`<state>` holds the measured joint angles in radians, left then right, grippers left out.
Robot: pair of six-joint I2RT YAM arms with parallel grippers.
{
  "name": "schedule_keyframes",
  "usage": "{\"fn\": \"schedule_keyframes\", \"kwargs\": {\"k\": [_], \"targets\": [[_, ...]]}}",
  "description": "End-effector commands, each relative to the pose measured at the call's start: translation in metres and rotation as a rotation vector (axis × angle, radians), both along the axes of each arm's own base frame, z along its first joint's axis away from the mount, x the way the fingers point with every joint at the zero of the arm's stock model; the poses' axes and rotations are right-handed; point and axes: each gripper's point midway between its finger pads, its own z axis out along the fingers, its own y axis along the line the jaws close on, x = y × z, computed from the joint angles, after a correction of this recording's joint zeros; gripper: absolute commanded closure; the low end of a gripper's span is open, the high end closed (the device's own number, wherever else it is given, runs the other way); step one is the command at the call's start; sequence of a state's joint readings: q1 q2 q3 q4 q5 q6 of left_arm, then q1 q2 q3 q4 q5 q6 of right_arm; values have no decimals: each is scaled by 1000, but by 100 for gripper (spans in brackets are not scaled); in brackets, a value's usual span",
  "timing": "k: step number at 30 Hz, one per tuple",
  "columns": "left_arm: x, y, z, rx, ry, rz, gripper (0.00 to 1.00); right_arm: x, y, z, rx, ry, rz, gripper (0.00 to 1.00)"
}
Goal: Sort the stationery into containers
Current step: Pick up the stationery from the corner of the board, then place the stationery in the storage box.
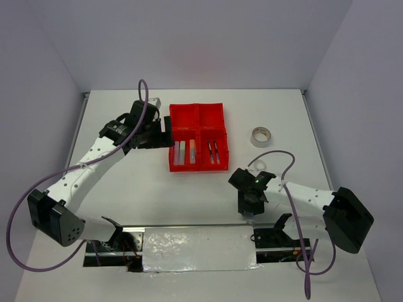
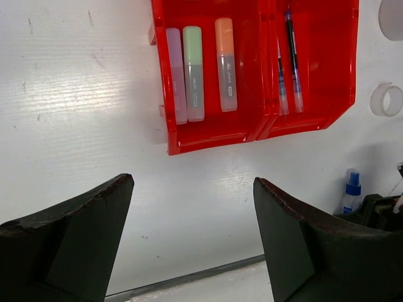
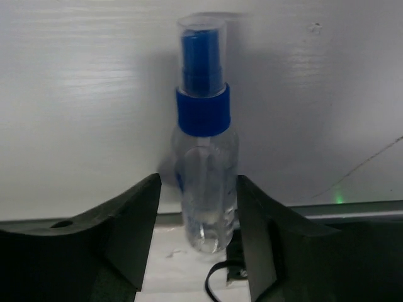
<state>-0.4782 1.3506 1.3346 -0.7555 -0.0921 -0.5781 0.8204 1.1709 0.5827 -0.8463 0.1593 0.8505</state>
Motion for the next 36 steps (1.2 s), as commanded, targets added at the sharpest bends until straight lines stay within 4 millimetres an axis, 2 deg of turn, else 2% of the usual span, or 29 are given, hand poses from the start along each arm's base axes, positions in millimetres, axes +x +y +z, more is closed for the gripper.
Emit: {"fn": "schedule_keyframes", "kwargs": {"k": [1, 2, 4, 5, 7, 8, 10, 11, 13, 14, 16, 17, 19, 20, 22, 23, 25, 26, 28, 31, 32, 33, 35, 36], "targets": [[-4, 0, 7, -16, -23, -39, 10, 6, -1, -14, -25, -44, -47, 48], [-4, 0, 8, -19, -28, -39, 10, 8, -1, -13, -34, -52, -48, 61], [-3, 0, 10, -23, -33, -42, 10, 12, -6, -11, -71, -66, -55, 72], [-2, 1, 11, -24, -34, -42, 10, 14, -4, -10, -71, -66, -50, 82], [-1, 2, 18, -21, -47, -44, 10, 20, 9, 2, -36, -78, -17, 97], [-1, 5, 18, -9, -47, -39, 10, 31, 25, 24, 25, -134, -10, 100], [0, 8, 25, -4, -63, -32, 10, 41, 39, 58, 85, -195, 22, 100], [1, 13, 27, 7, -71, -18, 9, 57, 58, 98, 179, -281, 31, 100], [1, 17, 29, 14, -74, -5, 9, 73, 72, 136, 240, -358, 103, 100], [0, 19, 29, 18, -74, 2, 9, 89, 87, 164, 279, -400, 129, 100], [-1, 22, 28, 23, -65, 10, 9, 108, 98, 179, 264, -417, 219, 99], [-2, 23, 27, 21, -63, 18, 9, 131, 109, 188, 261, -415, 221, 99], [-4, 24, 27, 17, -56, 16, 9, 159, 119, 193, 244, -430, 266, 99], [-7, 25, 29, 15, -61, 18, 9, 189, 124, 196, 241, -432, 242, 99], [-9, 27, 34, 8, -83, 19, 9, 222, 127, 199, 217, -446, 252, 98], [-10, 28, 35, 6, -93, 19, 8, 257, 130, 204, 197, -472, 227, 98], [-13, 27, 33, -4, -93, 13, 7, 284, 130, 202, 168, -459, 246, 98], [-14, 27, 32, -6, -92, 9, 7, 316, 135, 204, 152, -483, 242, 98], [-17, 24, 30, -19, -75, -4, 8, 347, 138, 197, 119, -477, 238, 97], [-21, 25, 34, -34, -85, 0, 8, 373, 131, 182, 114, -466, 218, 97], [-21, 25, 36, -37, -94, 2, 8, 374, 131, 177, 145, -448, 211, 97], [-23, 27, 39, -40, -108, 6, 7, 380, 137, 178, 176, -471, 209, 96], [-24, 30, 41, -33, -124, 10, 7, 373, 146, 171, 227, -461, 237, 96], [-26, 32, 42, -33, -129, 10, 6, 372, 158, 174, 302, -479, 263, 95]]}}
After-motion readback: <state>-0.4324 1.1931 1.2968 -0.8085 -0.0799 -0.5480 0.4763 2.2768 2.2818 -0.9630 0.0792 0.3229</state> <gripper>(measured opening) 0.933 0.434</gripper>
